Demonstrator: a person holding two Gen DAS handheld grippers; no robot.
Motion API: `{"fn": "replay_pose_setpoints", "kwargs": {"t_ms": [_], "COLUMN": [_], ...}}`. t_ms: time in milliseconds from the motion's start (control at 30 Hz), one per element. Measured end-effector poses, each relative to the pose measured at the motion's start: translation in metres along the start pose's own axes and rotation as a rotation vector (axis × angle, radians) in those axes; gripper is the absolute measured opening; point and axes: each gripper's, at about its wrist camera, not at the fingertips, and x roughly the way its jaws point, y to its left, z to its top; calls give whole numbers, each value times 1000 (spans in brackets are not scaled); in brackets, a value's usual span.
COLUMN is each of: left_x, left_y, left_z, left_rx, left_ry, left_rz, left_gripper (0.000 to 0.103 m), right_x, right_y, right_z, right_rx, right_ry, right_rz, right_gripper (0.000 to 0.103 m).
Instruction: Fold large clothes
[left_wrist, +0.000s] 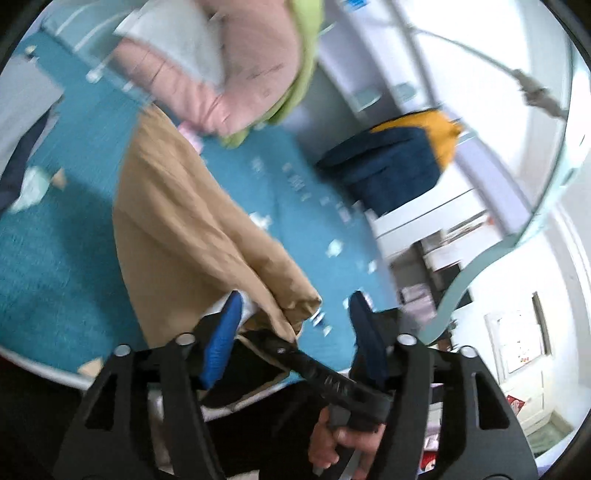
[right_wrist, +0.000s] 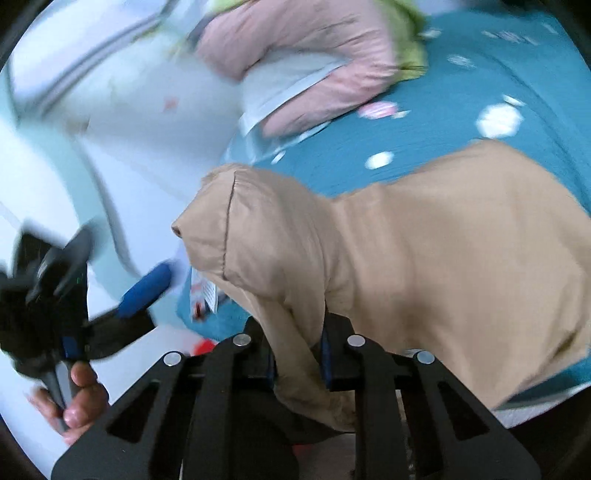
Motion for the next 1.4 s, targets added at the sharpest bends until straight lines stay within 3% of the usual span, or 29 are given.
{"fn": "replay_pose_setpoints", "kwargs": {"t_ms": [67, 100, 167, 333, 433, 500, 600, 700, 767, 800, 867, 1000, 1033, 1067, 1100, 1233, 1400], "left_x": [7, 17, 40, 108, 140, 161, 185, 195, 197, 197, 197, 198, 198, 197, 195, 175, 158], "left_y": [0, 4, 18, 64, 79, 78, 67, 53, 51, 50, 50, 48, 49, 47, 47, 45, 65], "left_z": [1, 0, -6, -37, -52, -61, -70, -73, -73, -74, -75, -76, -75, -75, -73, -54, -26], "left_rx": [32, 51, 64, -23, -72, -41, 58, 143, 156, 163, 176, 197, 197, 193, 188, 152, 31], "left_ry": [-8, 8, 53, 203, 265, 307, 346, 368, 373, 377, 381, 395, 399, 401, 402, 362, 272], "left_rz": [68, 169, 282, 362, 360, 368, 422, 462, 468, 474, 479, 479, 479, 479, 468, 400, 354], "left_gripper": [72, 72, 72, 72, 72, 72, 73, 73, 73, 73, 73, 73, 73, 73, 74, 74, 75], "right_x": [-19, -24, -36, -52, -55, -58, -73, -89, -84, -78, -59, -15, -7, 3, 10, 7, -4], "right_y": [-29, -38, -65, -108, -124, -128, -117, -94, -81, -73, -67, -78, -83, -92, -101, -123, -161], "right_z": [12, 15, 23, 25, 22, 24, 31, 46, 60, 69, 84, 108, 107, 107, 106, 97, 94], "right_rx": [73, 91, 152, 242, 270, 276, 228, 93, 22, -26, -88, -173, -179, -188, -193, -206, -68], "right_ry": [-37, -46, -60, -61, -40, -28, -61, -105, -106, -103, -50, 85, 121, 161, 204, 241, 233], "right_rz": [-30, -46, -102, -282, -335, -353, -410, -466, -456, -466, -445, -500, -505, -526, -518, -566, -547], "right_gripper": [16, 16, 16, 16, 16, 19, 25, 31, 49, 54, 66, 69, 64, 52, 15, 10, 12]}}
